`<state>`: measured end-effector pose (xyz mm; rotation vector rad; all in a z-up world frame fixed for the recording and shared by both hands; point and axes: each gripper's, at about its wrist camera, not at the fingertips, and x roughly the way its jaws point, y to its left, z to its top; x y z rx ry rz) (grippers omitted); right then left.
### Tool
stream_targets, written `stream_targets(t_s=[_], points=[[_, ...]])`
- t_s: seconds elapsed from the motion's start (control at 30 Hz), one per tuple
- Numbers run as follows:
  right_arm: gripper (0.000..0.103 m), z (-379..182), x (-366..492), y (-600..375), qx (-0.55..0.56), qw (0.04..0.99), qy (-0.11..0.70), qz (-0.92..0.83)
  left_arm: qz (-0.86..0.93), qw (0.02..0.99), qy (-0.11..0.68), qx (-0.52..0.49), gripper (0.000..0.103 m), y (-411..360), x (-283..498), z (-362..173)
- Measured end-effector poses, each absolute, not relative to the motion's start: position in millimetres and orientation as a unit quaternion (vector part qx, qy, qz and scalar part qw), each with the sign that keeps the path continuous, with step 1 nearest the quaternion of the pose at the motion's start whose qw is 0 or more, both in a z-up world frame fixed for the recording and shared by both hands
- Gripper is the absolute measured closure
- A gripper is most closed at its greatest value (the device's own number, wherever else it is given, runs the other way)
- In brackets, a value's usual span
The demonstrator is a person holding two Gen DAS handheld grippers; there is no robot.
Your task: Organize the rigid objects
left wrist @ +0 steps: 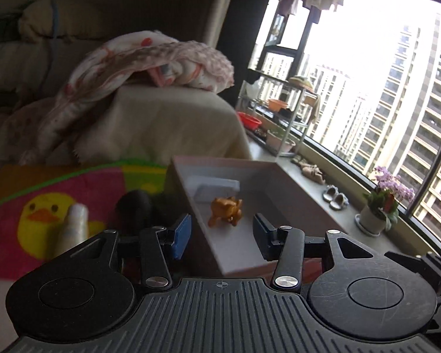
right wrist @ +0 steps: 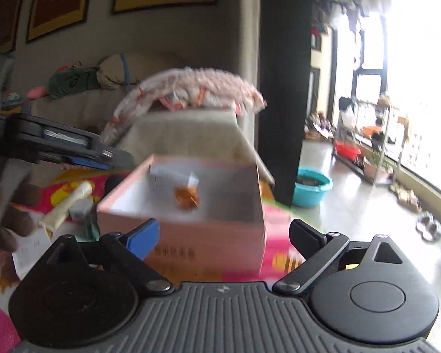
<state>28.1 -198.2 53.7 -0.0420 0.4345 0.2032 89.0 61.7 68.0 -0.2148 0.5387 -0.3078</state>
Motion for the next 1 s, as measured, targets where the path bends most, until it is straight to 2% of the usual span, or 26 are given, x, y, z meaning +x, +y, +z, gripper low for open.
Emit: stream_targets(t_s=[0.13, 0.33, 0.5, 1.0], points=[[0.008, 25.2, 24.4, -183.0, 0.013, 0.947, 0.283, 0.154, -0.082, 0.948, 0.279, -0.13, 0.052, 104.7, 54.8, 48.5], [0.008, 19.0, 11.4, -148.2, -0.041, 0.945, 0.272, 0.178, -0.035, 0.935, 0.327, -0.13, 0.052, 135.7, 23.7, 32.9], [0.008, 16.9, 15.0, -141.9, -0.057, 0.94, 0.287, 0.174, -0.042, 0.931, 0.324, -0.164, 0.051, 137.6, 18.8, 24.2], [0.008, 15.1, 16.6, -145.4, -0.05, 0.943, 0.295, 0.148, -0.085, 0.927, 0.337, -0.141, 0.048, 102.8, 9.1, 22.1]])
